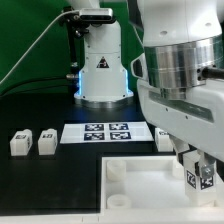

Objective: Assemble one leg

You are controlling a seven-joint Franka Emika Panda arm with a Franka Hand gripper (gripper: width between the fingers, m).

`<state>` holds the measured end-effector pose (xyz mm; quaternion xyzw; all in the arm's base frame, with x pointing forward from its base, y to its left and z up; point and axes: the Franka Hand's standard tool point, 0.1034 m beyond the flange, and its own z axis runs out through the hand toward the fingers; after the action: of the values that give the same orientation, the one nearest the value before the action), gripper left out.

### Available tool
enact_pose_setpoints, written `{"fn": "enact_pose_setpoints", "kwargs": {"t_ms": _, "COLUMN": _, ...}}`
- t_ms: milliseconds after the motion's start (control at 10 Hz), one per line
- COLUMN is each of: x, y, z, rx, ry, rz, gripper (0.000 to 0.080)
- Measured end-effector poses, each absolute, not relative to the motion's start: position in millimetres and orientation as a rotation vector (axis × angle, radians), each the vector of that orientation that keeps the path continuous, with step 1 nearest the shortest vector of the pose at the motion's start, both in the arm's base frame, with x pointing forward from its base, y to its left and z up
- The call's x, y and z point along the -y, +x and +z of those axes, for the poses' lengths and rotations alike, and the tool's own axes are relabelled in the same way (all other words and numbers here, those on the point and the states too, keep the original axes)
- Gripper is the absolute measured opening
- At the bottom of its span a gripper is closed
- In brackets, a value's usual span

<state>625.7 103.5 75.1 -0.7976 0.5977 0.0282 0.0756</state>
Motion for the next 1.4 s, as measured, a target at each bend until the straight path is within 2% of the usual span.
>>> {"fn": "enact_pose_setpoints", "kwargs": {"t_ms": 300, "x": -114, "y": 624, "z": 75.8, "rx": -2.159, "ry": -2.073, "rz": 0.131, "gripper": 0.0294}}
{"fn": "enact_pose_setpoints", "kwargs": {"t_ms": 600, "x": -113, "y": 623, "z": 74.3, "rx": -1.960, "ry": -2.253, "rz": 0.111, "gripper": 0.0294}}
{"fn": "enact_pose_setpoints", "kwargs": {"t_ms": 700, "x": -114, "y": 624, "z": 74.8, "rx": -1.737, "ry": -2.426, "rz": 0.080, "gripper": 0.0508}}
{"fn": "enact_pose_setpoints", "kwargs": {"t_ms": 800, "x": -118, "y": 625, "z": 74.8, "rx": -1.459, "ry": -2.602, "rz": 0.023, "gripper": 0.0617}}
{"fn": "enact_pose_setpoints", "kwargs": {"t_ms": 1200, "x": -118, "y": 625, "z": 74.6, "rx": -0.873, "ry": -2.863, "rz": -0.033, "gripper": 0.0648}}
{"fn": "enact_pose_setpoints", "kwargs": {"t_ms": 1400, "x": -119, "y": 628, "z": 77.5, "rx": -0.362, "ry": -3.040, "rz": -0.066, "gripper": 0.0649}}
